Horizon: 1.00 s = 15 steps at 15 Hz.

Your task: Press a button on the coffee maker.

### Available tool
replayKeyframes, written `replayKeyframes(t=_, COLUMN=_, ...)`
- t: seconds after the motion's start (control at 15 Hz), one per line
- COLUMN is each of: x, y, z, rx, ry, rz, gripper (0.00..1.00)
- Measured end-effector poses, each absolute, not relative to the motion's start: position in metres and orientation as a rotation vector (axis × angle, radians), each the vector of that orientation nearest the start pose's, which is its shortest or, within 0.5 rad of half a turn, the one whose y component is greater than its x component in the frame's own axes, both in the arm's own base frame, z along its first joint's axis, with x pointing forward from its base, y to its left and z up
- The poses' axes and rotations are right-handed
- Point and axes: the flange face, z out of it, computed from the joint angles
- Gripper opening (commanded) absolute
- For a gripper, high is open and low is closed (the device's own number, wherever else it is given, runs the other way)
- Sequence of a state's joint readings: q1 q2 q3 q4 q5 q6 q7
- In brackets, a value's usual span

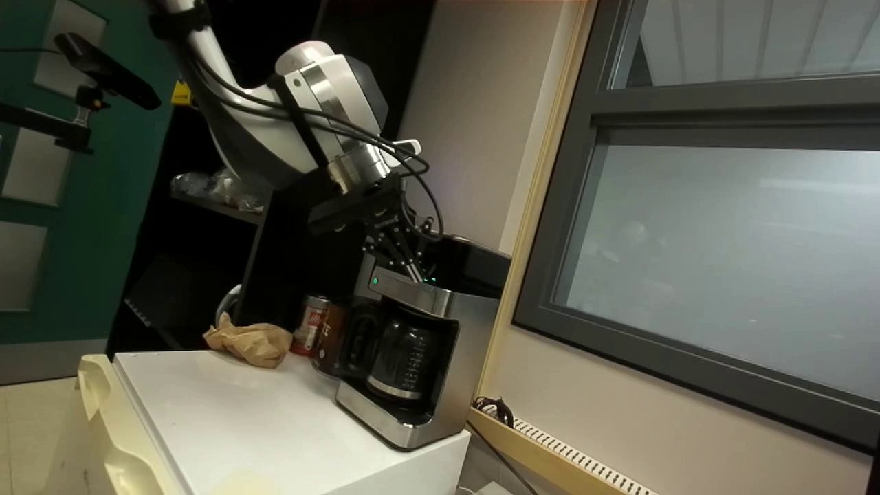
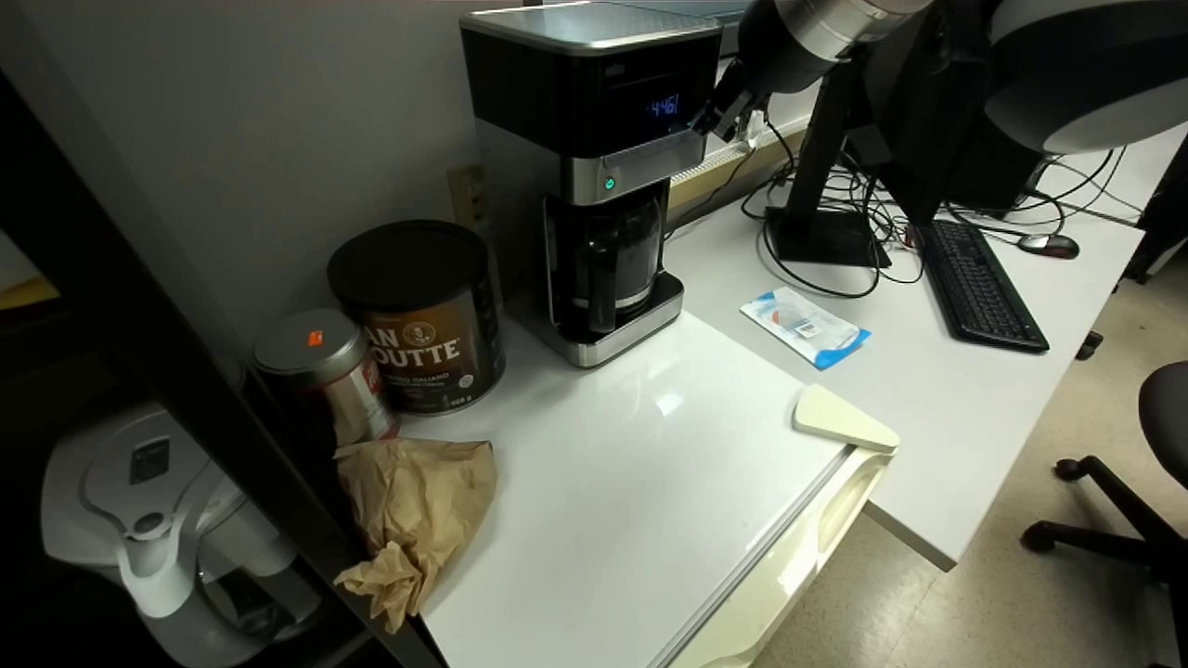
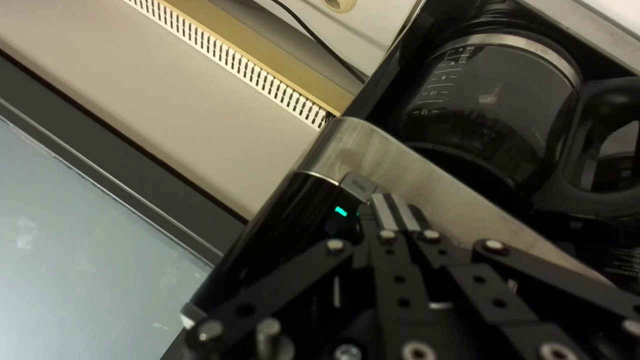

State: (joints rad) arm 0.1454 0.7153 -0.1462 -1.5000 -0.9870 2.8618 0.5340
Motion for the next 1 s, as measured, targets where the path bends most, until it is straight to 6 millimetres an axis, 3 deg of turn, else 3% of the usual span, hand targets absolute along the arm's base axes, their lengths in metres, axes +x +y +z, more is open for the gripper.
replayKeyframes(t=1.0, x=0.664, y=0.053, z=0.323, rx=-3.194, ry=-0.711, rz=-1.188, gripper=0.01)
